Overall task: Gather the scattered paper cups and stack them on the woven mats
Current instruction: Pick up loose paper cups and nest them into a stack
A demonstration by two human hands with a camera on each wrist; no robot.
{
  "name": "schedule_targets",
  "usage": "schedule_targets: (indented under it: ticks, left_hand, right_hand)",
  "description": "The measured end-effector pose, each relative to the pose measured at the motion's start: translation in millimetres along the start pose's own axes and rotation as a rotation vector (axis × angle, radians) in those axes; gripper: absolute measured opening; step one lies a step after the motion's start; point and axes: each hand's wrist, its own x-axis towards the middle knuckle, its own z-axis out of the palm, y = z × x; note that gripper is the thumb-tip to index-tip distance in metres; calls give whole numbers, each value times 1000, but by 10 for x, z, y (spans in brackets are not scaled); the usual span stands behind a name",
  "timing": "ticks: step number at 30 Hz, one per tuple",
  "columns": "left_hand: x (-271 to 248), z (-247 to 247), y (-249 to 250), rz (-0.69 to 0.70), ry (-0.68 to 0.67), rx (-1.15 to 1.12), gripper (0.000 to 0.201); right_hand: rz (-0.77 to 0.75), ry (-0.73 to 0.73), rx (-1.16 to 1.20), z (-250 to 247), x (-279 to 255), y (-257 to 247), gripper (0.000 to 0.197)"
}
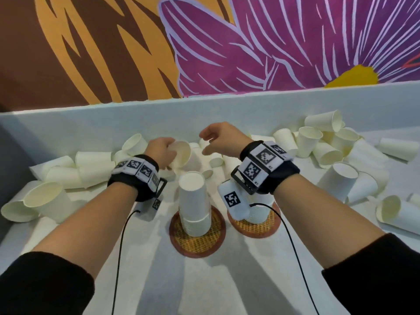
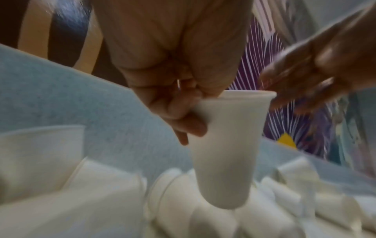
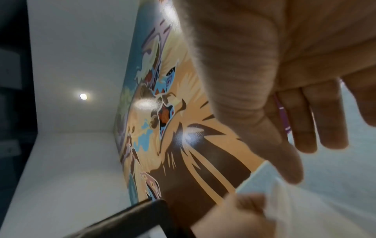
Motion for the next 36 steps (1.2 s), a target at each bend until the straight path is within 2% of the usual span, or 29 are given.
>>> schedule_targets:
  ticks: [2, 5, 8, 9, 11, 12, 14, 16, 19, 20, 22, 24, 25, 26, 29, 32, 36]
  left_hand:
    - [26, -175, 146, -13, -26, -186, 20]
    - [27, -361, 345, -49, -160, -468, 15]
    - [71, -375, 352, -114, -165, -686, 34]
    - [93, -334, 291, -117, -129, -629, 34]
    - [152, -194, 42, -61, -97, -226, 25]
    - [169, -114, -110, -42, -148, 22, 31]
    - [150, 78, -370, -72, -316, 347, 67]
    - [60, 234, -545, -134, -403, 416, 88]
    - [-16, 372, -743, -148, -384, 394, 86]
    - [-25, 371, -756, -165, -354, 332, 84]
    - [-17, 282, -694, -231, -247, 57, 72]
    - [-1, 96, -532, -216, -147, -192, 55]
    - [17, -11, -439, -179, -111, -315, 53]
    - [34, -115, -356, -136, -100, -422, 58]
    - [0, -412, -64, -64, -122, -697, 94]
    - [-79, -623, 273, 17, -195, -830, 122]
    - [-234, -653, 686, 108, -326, -763, 124]
  right_hand:
    - [18, -45, -61, 67, 60, -23, 66]
    - [17, -33, -92, 177, 131, -45, 68]
    - [41, 55, -29, 235, 165, -16, 67]
    - [62, 73, 0, 242, 170, 1, 66]
    - [113, 76, 35, 245, 172, 29, 67]
    - [130, 66, 31, 240, 168, 39, 68]
    - [141, 29, -10, 217, 170, 56, 70]
    - [137, -2, -79, 183, 177, 77, 71]
    - [132, -39, -159, 115, 175, 105, 71]
    - [134, -47, -168, 90, 170, 111, 71]
    - [143, -48, -176, 48, 159, 129, 72]
    - [146, -41, -178, 21, 147, 152, 72]
    - [145, -36, -175, 15, 142, 168, 73]
    - [144, -27, -172, 7, 133, 182, 74]
    - [122, 3, -141, -14, 90, 217, 77]
    - [76, 29, -40, -43, 21, 208, 76]
    - [8, 73, 186, -68, -100, 168, 76]
